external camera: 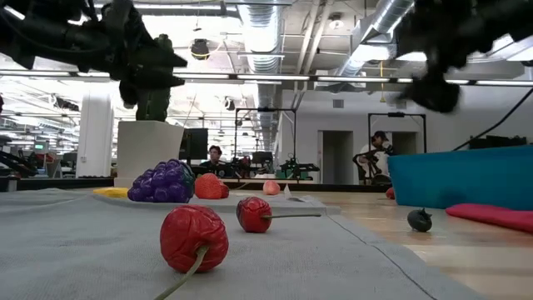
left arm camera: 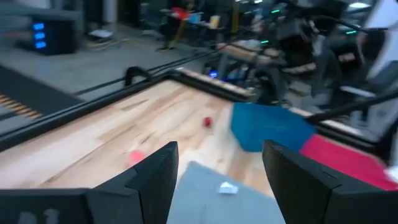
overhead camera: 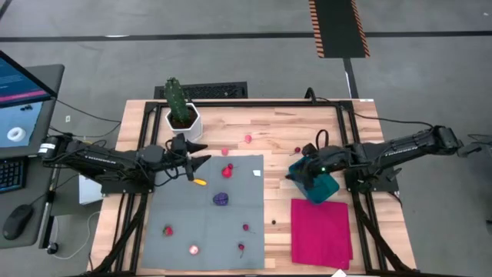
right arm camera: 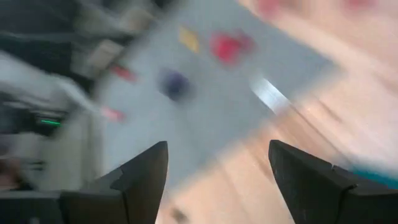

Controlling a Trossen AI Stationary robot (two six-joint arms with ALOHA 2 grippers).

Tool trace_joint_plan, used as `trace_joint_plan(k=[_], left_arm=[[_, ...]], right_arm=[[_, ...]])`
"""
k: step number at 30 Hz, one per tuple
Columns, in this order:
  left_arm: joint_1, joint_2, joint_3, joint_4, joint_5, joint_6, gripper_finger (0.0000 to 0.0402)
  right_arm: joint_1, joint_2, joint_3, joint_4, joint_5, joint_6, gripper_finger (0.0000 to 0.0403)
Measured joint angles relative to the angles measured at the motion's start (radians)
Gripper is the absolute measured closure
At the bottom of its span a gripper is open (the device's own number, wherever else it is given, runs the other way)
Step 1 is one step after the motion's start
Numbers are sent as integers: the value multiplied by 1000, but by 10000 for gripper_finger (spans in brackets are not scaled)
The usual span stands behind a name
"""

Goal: Pick and placing Produce into tupperware
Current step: Put the purple grapes into the blue bin

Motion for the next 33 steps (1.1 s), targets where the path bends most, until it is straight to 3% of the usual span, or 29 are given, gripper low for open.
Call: trace_joint_plan(k=[6,9,13,17,21,33], left_arm=[[0,0,0,36,121,9,178],[0,0,0,32,161,-3,178],[0,-8,1,16,206,-23,178],[-13,-21,49,-154,211,-81,178],[-65,-10,110,-279,226,-112,178],[-289,52,216,-306,236,-118,178]], right_arm=[[48,6,0,286,1,-81,101],[58,7,0,292,1,-89,101],[71,28,0,308,26,-240,101],[104,85,0,392,103,-342,101],[128,166,0,477,112,-417,101],[180,365,0,659,106,-474,101]])
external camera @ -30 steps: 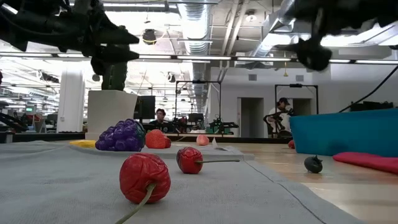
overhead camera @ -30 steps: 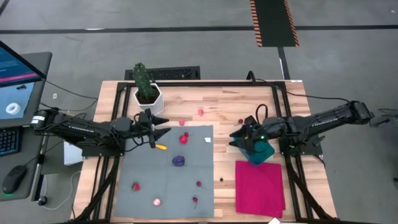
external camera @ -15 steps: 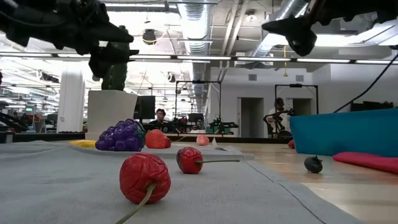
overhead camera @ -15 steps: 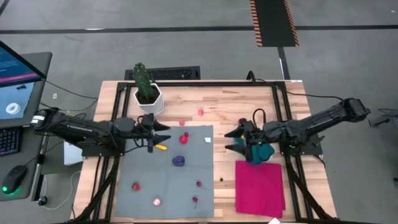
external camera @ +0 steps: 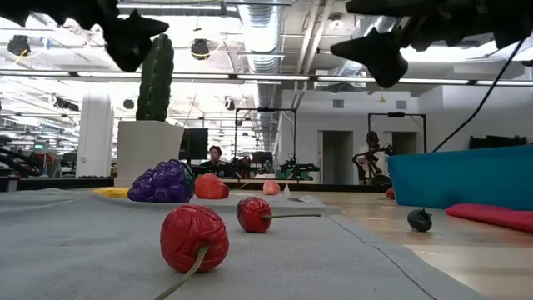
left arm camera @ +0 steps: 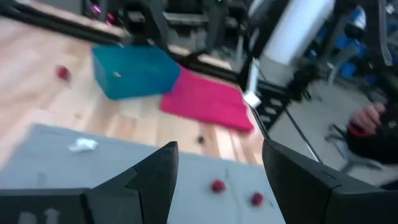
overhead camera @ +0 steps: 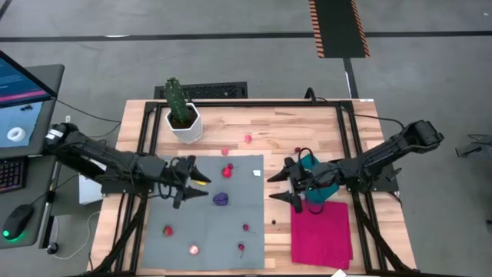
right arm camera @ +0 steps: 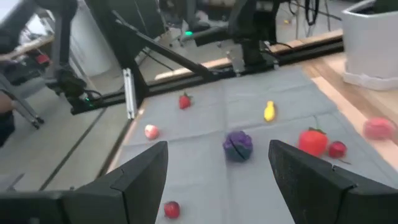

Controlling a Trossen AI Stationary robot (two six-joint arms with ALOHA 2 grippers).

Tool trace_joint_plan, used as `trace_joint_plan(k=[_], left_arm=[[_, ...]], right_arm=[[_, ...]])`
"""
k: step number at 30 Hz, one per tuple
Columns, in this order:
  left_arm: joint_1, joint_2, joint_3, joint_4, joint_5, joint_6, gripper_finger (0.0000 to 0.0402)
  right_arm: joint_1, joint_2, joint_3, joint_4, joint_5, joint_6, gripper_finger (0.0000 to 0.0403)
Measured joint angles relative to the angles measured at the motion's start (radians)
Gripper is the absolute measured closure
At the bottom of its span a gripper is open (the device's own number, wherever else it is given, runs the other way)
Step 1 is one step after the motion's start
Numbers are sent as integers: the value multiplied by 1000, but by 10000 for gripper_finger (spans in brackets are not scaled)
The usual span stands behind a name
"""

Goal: Pick and placing Produce into tupperware
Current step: Put the purple grapes into the blue bin

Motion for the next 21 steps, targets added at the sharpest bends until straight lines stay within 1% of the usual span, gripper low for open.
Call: trace_joint_plan(k=[2,4,8,11,14,18,21], left_arm=[[-37,43,0,-2,-26,0,178],[-66,95,0,-1,-75,-3,178],[-80,222,0,-12,-183,-39,178],[-78,312,0,-13,-204,-43,178],[-77,382,18,-22,-248,-44,178],[-77,463,68,-21,-253,-12,178],[-77,529,123,-108,-251,-6,178]], right_arm=[[10,3,0,15,0,0,101],[18,1,0,29,-1,-1,101],[48,-24,0,39,-3,-16,101],[65,-45,0,38,-4,-19,101],[74,-61,0,39,-4,-19,101],[84,-68,0,37,-4,-21,101],[84,-68,0,34,-4,-20,101]])
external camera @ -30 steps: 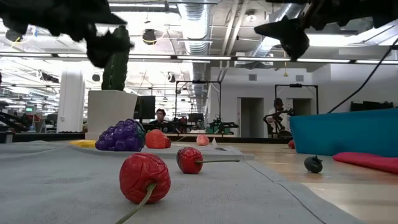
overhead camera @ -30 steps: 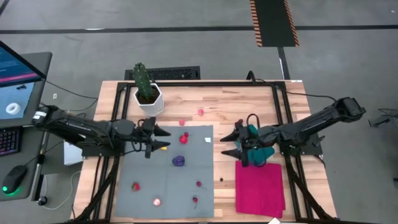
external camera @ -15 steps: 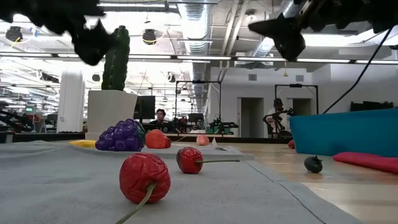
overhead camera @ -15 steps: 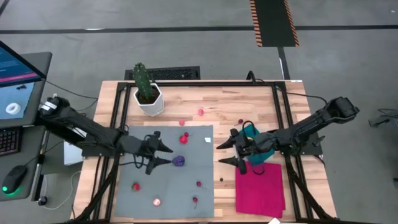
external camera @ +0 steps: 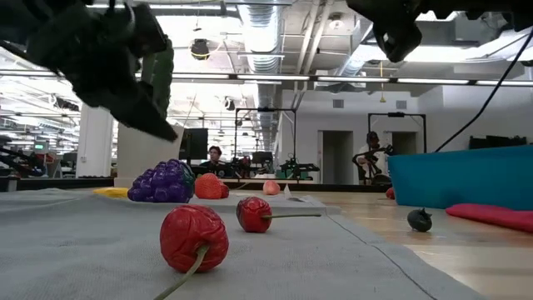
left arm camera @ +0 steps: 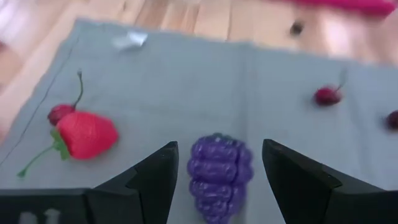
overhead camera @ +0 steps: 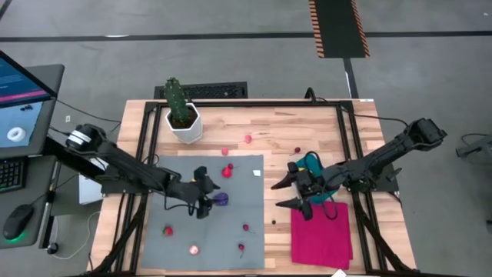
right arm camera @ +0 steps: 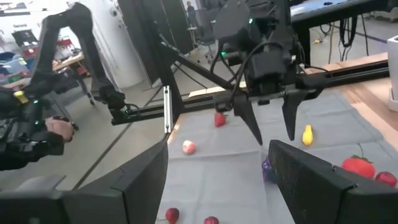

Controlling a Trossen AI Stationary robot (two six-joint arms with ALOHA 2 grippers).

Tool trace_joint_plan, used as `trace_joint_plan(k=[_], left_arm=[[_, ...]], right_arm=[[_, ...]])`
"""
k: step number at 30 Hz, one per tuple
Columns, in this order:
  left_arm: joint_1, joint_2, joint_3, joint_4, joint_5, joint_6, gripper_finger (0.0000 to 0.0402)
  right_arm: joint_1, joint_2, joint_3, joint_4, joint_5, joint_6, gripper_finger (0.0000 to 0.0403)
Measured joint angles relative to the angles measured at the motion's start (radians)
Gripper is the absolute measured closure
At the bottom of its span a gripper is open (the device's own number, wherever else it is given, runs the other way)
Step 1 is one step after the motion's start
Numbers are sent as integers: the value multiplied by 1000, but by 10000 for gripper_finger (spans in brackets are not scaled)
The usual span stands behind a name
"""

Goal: Pick and placing Produce into tupperware
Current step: Put the purple grapes into the blue bin

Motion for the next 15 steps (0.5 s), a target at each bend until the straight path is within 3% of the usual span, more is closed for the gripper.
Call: trace_joint_plan(k=[11,15], left_arm=[[1,176,157,-191,10,-6,178],[1,216,178,-190,27,-19,178]], right_arm=[[17,0,0,-2,0,1,101],[22,0,0,-1,0,1,101]])
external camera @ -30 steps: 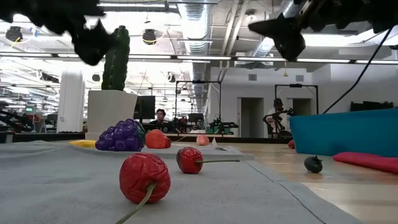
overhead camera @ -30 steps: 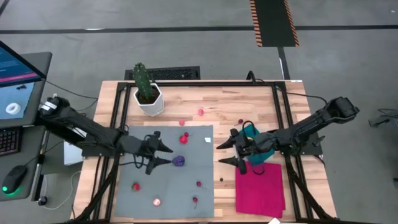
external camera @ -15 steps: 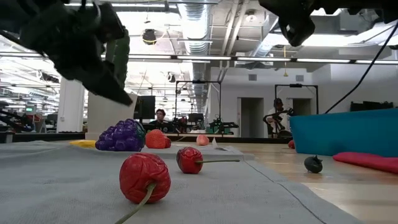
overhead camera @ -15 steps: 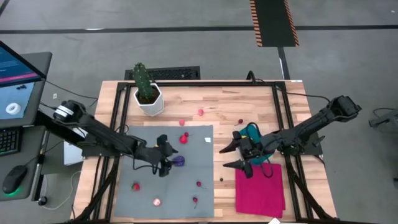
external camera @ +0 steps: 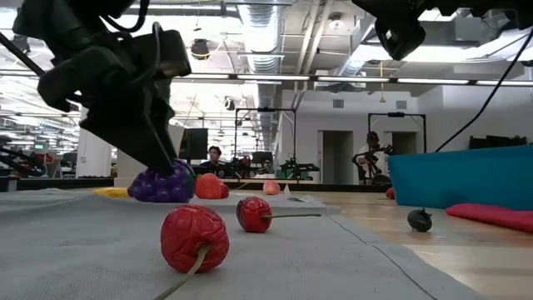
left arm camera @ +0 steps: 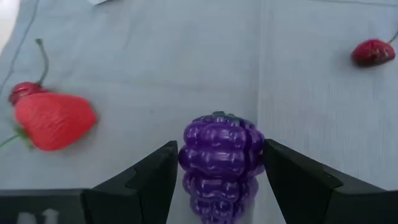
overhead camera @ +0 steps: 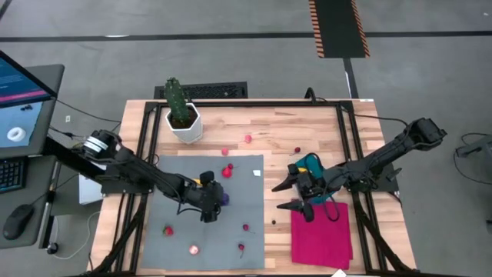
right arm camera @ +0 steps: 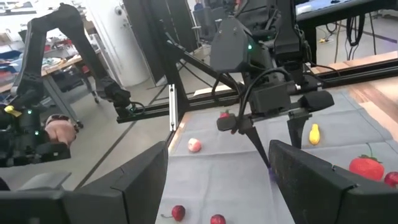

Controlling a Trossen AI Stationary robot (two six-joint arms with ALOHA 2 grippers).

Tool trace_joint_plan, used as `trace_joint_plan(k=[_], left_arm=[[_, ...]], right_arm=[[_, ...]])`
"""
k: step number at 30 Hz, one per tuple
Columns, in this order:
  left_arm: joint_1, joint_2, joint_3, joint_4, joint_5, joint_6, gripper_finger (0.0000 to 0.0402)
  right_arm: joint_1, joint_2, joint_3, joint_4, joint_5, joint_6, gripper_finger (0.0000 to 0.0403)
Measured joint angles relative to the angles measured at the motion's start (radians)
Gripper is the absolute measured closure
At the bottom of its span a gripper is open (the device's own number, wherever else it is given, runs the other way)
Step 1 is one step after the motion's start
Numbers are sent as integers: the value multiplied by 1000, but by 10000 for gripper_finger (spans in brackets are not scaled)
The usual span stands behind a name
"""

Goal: Pick and placing Produce into tupperware
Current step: Put the purple grapes into the blue bin

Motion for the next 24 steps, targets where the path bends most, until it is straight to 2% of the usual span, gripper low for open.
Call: trace_joint_plan(k=[14,24], left_arm=[[11,17,1,-5,50,-5,177],[15,17,-1,8,48,11,178]], right_arm=[[-1,0,0,4,1,0,101],[-1,0,0,3,2,0,101]])
